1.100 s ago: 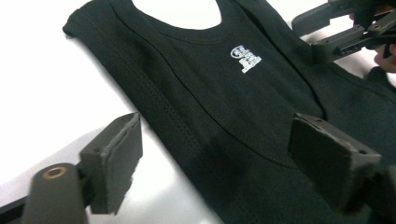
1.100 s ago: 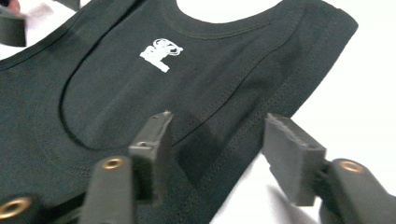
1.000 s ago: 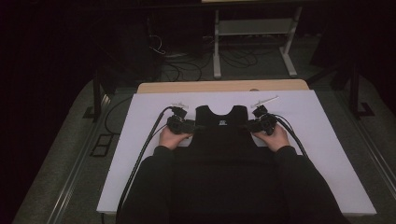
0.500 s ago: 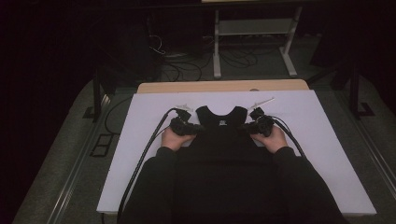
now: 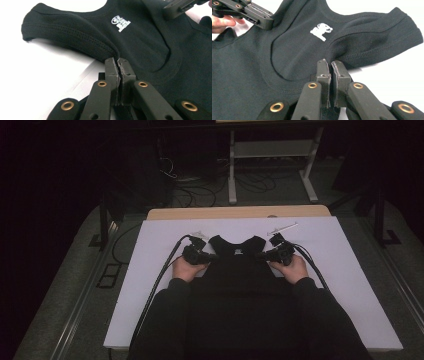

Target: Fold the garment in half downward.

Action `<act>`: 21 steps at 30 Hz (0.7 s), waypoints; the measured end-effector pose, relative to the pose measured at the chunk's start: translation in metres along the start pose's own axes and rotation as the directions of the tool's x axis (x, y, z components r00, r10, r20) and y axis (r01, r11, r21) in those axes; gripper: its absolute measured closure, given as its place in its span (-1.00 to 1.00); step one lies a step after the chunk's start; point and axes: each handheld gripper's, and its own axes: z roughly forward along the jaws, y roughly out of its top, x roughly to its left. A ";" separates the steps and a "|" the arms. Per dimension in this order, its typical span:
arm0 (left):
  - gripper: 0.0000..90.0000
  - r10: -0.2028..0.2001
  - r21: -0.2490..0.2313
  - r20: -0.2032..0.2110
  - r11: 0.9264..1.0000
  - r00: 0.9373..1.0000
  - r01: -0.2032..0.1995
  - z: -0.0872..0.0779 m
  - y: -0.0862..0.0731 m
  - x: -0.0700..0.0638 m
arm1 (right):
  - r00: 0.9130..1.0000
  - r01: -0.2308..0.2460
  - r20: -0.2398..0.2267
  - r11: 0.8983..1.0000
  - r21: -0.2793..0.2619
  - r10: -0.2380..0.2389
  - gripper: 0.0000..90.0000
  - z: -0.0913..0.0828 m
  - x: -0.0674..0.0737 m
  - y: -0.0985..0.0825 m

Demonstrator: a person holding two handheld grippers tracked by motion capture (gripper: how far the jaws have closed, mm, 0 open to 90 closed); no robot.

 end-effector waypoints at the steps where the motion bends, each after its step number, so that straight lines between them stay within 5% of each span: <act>1: 0.92 0.001 0.000 -0.003 1.000 1.000 -0.001 -0.001 0.000 -0.001 | 1.000 -0.004 0.002 1.000 -0.003 0.004 0.86 -0.003 0.001 0.000; 21: 0.92 0.002 -0.083 -0.022 0.997 1.000 -0.004 -0.037 0.010 -0.020 | 0.999 0.031 0.031 0.998 -0.060 -0.029 0.86 -0.037 0.023 0.014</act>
